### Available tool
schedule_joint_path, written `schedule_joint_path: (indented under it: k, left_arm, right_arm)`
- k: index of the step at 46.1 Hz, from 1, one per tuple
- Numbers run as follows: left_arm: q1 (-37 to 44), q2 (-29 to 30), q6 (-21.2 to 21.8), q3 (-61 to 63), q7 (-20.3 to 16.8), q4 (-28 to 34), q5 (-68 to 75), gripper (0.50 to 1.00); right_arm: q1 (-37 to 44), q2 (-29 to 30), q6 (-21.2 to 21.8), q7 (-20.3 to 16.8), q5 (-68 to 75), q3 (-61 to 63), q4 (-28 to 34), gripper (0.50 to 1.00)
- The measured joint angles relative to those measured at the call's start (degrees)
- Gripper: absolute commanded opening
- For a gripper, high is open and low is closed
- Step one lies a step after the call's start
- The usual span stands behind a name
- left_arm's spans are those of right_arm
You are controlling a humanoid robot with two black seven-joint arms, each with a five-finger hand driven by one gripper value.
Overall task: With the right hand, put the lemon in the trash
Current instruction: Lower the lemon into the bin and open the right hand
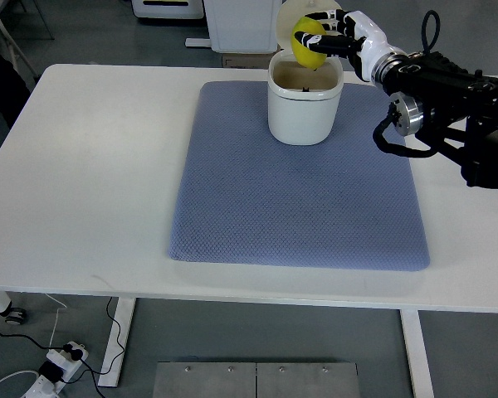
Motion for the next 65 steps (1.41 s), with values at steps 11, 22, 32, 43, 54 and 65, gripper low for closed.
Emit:
schedule_joint_path:
  k: [11,22,32,43,54,65]
  left_arm:
    - [0.0,0.0,0.0,0.0,0.0,0.0,0.0,1.0]
    - [0.0,0.0,0.0,0.0,0.0,0.0,0.0,1.0]
    - [0.0,0.0,0.0,0.0,0.0,0.0,0.0,1.0]
    - [0.0,0.0,0.0,0.0,0.0,0.0,0.0,1.0]
    - [0.0,0.0,0.0,0.0,0.0,0.0,0.0,1.0]
    - [0.0,0.0,0.0,0.0,0.0,0.0,0.0,1.0]
  right_arm:
    - [-2.0,2.0,-0.1,1.0,-0.1,1.5,-2.3,0.5]
    - [-3.8,2.2,-0.3,2.2,-0.1,4.2,-2.9,0.5]
    - [-4.9,4.0,-0.7,2.2,-0.1,4.6,-5.0,0.5]
    - [-5.3,4.0,-0.7,2.2,-0.3,4.6,-5.3,0.5]
    - [-5.3,3.9,-0.7,2.2,-0.3,4.5,-5.4,0.577]
    - [-5.8,3.9,-0.7,2.1,-0.4,4.5,-5.5,0.663]
